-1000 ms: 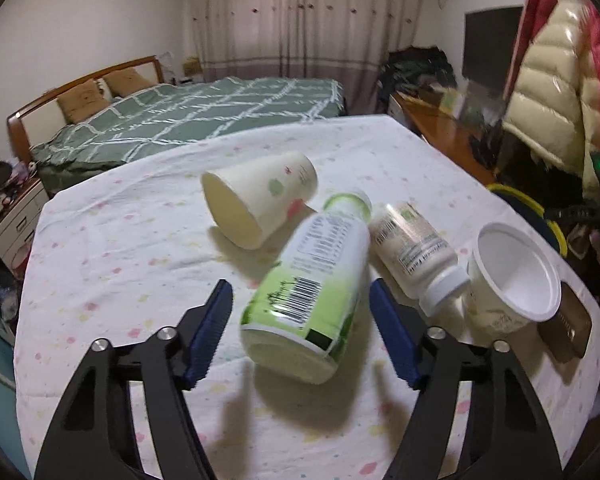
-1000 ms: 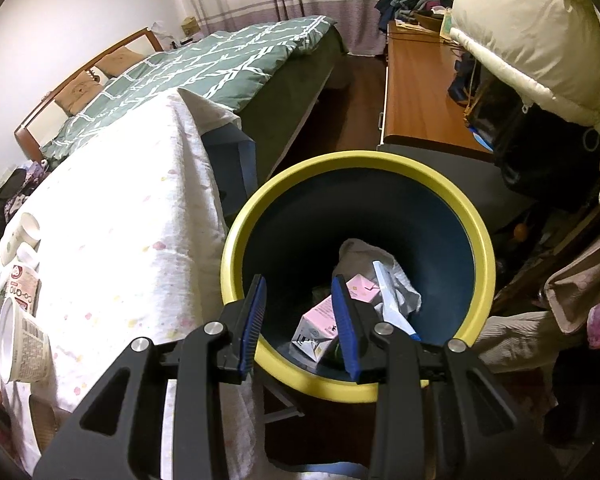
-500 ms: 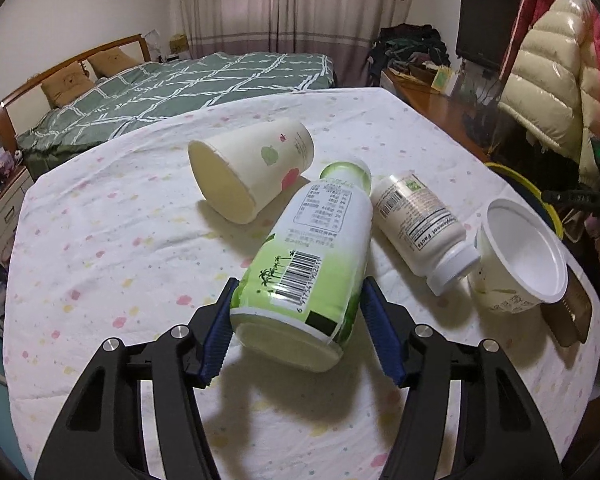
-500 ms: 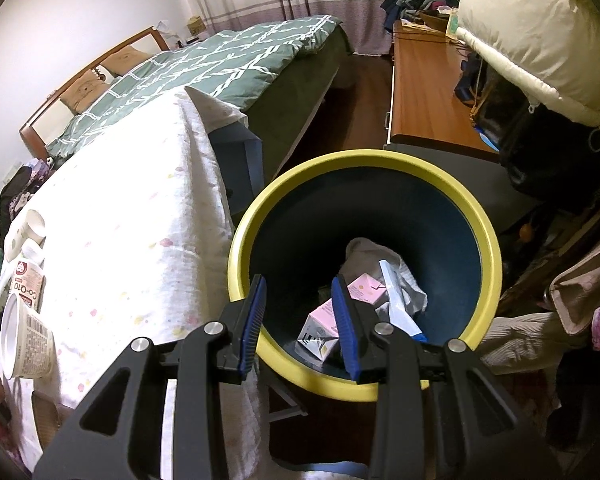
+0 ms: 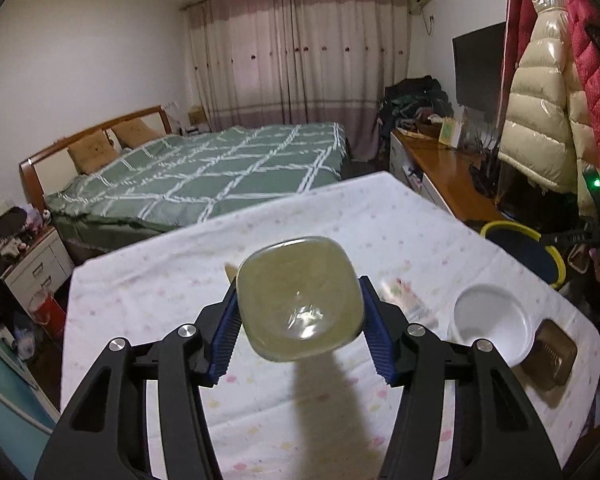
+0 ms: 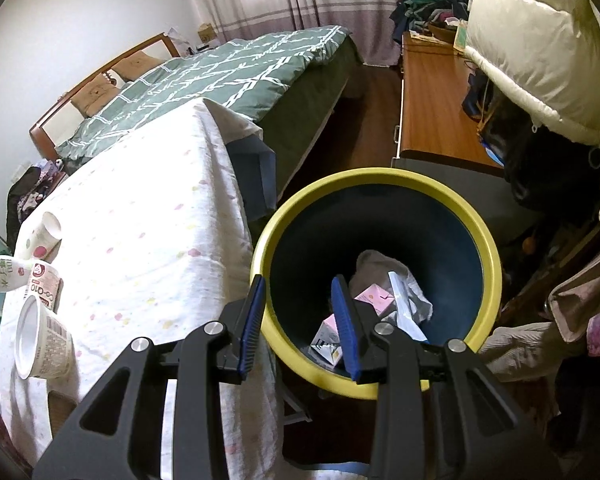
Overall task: Collect trash
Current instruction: 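Carry the green-labelled bottle to the yellow bin and release it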
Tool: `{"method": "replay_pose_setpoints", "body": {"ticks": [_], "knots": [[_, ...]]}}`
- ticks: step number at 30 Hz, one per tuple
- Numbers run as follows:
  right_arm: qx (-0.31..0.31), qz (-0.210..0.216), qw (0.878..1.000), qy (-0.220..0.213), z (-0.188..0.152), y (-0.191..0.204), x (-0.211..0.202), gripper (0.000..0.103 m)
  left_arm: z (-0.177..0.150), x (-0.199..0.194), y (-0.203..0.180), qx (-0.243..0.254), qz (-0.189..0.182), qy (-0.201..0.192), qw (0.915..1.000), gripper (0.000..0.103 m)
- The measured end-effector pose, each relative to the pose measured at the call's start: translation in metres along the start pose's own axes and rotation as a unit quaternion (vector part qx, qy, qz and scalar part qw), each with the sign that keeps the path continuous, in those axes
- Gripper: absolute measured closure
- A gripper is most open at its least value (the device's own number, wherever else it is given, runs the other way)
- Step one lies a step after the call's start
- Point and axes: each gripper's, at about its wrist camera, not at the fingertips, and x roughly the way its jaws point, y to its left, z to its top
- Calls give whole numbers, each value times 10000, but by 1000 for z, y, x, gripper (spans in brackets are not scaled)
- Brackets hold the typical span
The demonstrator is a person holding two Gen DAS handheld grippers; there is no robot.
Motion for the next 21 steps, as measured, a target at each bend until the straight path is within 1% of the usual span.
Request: {"method": "replay_pose_setpoints", "body": {"ticks": [4, 12, 18, 21], "knots": [[-2, 23, 10000, -25, -1, -1, -3, 70, 12, -7, -4, 6, 79, -27, 10000, 49], [14, 49, 9999, -109, -2, -4, -12, 70, 16, -11, -16, 69, 107, 29, 9999, 50], [25, 97, 9997, -238, -4, -7, -22, 70, 31, -27, -27, 98, 26, -185, 9998, 50], [36, 107, 9994, -319, -5, -11, -27, 70, 51, -37, -41, 158, -91, -302, 9994, 50]]}}
